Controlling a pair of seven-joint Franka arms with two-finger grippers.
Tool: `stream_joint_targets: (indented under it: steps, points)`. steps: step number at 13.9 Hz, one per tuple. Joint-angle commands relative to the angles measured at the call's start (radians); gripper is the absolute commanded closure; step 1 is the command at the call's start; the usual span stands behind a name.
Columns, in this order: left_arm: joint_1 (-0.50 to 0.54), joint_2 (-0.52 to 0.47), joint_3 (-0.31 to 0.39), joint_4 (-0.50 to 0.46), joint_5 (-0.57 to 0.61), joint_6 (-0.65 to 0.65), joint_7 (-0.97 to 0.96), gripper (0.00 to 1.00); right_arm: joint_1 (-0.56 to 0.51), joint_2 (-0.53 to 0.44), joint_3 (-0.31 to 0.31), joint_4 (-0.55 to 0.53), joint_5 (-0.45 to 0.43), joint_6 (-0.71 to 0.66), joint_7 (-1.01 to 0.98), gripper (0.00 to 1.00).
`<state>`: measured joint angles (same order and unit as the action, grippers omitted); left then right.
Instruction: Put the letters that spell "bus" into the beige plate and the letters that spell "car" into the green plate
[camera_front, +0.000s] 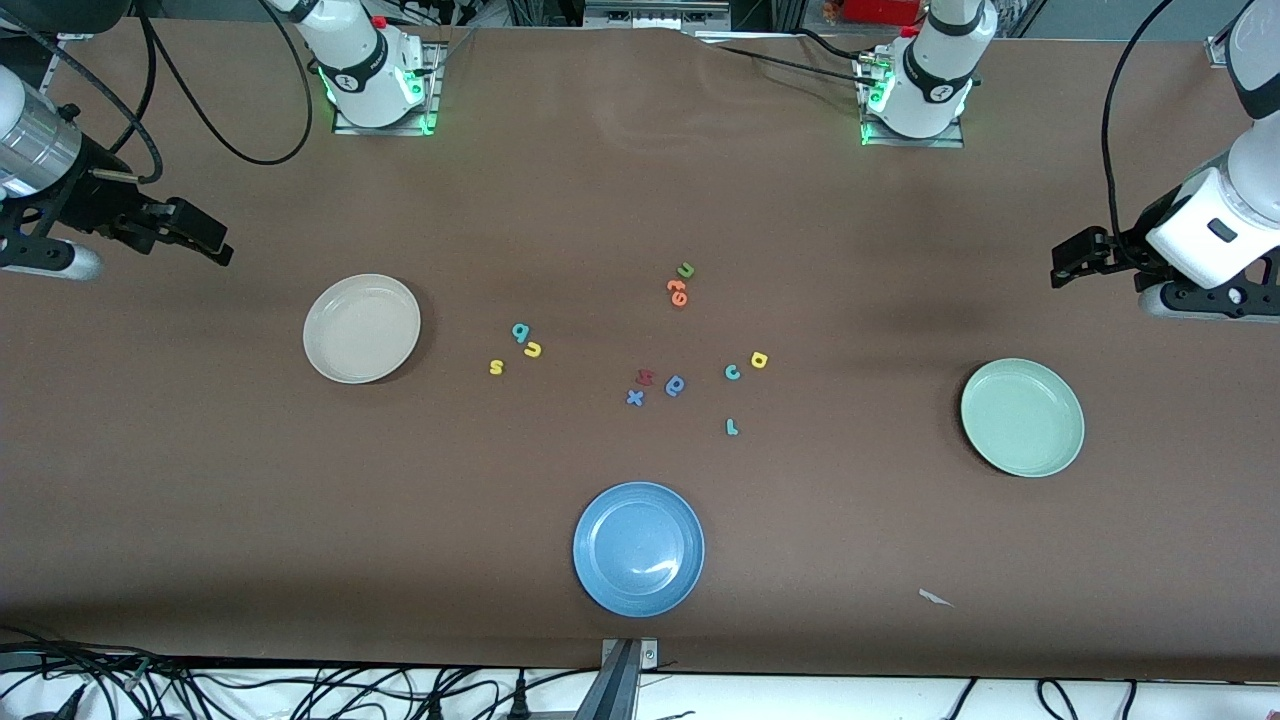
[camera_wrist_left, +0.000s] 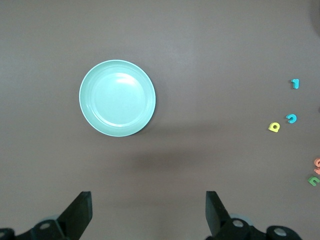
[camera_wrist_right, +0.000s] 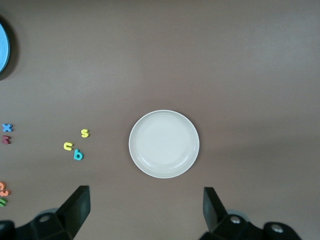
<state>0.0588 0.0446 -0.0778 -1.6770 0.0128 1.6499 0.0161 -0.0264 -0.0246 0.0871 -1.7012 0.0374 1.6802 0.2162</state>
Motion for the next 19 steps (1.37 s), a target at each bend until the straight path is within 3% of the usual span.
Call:
stream_joint_targets:
  steps: [1,19]
  points:
    - [0.006,0.001,-0.011,0.023,0.026,-0.03,0.021,0.0,-0.015,0.0,0.016,0.012,-0.017,-0.011,-0.003,0.0]
    - [0.006,0.0,-0.013,0.023,0.032,-0.041,0.025,0.0,-0.012,0.0,0.033,0.012,-0.047,-0.02,-0.064,0.0]
